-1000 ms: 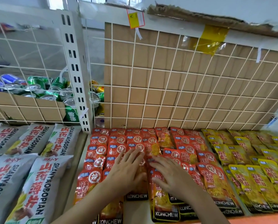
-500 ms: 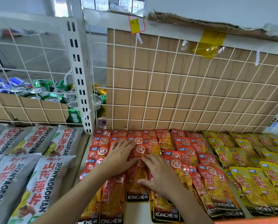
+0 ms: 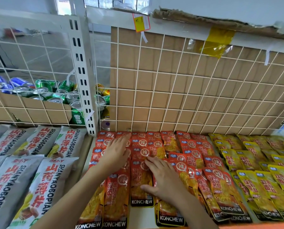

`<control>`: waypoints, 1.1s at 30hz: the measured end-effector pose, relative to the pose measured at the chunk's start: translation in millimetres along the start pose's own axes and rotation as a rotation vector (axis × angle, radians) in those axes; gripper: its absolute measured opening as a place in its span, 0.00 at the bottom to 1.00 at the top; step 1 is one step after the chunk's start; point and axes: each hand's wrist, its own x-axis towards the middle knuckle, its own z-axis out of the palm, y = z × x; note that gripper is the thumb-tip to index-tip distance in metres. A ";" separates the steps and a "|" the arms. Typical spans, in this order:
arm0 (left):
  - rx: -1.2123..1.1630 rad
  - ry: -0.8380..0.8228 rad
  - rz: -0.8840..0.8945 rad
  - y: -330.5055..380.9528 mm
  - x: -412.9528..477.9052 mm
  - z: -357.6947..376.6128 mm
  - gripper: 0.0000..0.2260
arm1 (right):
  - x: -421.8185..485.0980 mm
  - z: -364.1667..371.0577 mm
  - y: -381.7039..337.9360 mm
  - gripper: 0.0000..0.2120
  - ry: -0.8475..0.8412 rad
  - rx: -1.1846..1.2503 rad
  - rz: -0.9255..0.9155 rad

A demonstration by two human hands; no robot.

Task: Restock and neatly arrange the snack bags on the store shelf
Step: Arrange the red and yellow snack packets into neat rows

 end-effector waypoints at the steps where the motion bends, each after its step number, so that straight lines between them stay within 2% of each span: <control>1: -0.042 0.016 -0.013 -3.7 1.2 -3.5 0.24 | 0.0 -0.1 0.2 0.43 0.000 0.008 0.005; 7: -0.108 -0.073 0.092 -4.6 9.2 -10.0 0.20 | -1.8 -4.1 -3.0 0.50 -0.028 0.037 0.026; 11: -0.063 -0.134 0.161 -0.6 13.3 -5.0 0.17 | -2.8 -4.6 -3.7 0.39 -0.007 0.032 0.026; 16: -0.085 -0.120 0.191 -2.0 12.1 -3.3 0.17 | -3.2 -4.6 -3.2 0.39 -0.003 0.037 0.030; 19: -0.096 -0.112 0.197 -1.1 11.1 -2.9 0.16 | -4.6 -6.8 -4.0 0.44 -0.005 0.071 0.030; 21: -0.079 -0.096 0.200 0.2 10.8 -1.6 0.16 | -7.5 -10.1 -1.8 0.46 0.060 0.142 0.054; 22: -0.070 -0.080 0.206 1.5 10.7 0.0 0.15 | -9.2 -12.3 1.3 0.45 0.109 0.174 0.073; 25: -0.048 -0.048 0.239 14.0 7.4 4.0 0.15 | -17.1 -19.4 16.6 0.30 0.228 0.195 0.140; 28: -0.070 -0.051 0.318 32.5 4.5 11.9 0.14 | -30.8 -27.0 33.6 0.26 0.280 0.166 0.228; 31: -0.088 -0.096 0.361 51.6 1.2 20.6 0.14 | -44.1 -31.7 47.5 0.28 0.263 0.165 0.320; 32: -0.076 -0.110 0.370 57.3 0.3 22.8 0.15 | -46.6 -32.2 50.4 0.32 0.224 0.155 0.346; 33: -0.052 -0.138 0.363 61.2 -0.3 25.2 0.16 | -48.1 -32.5 52.2 0.40 0.187 0.137 0.367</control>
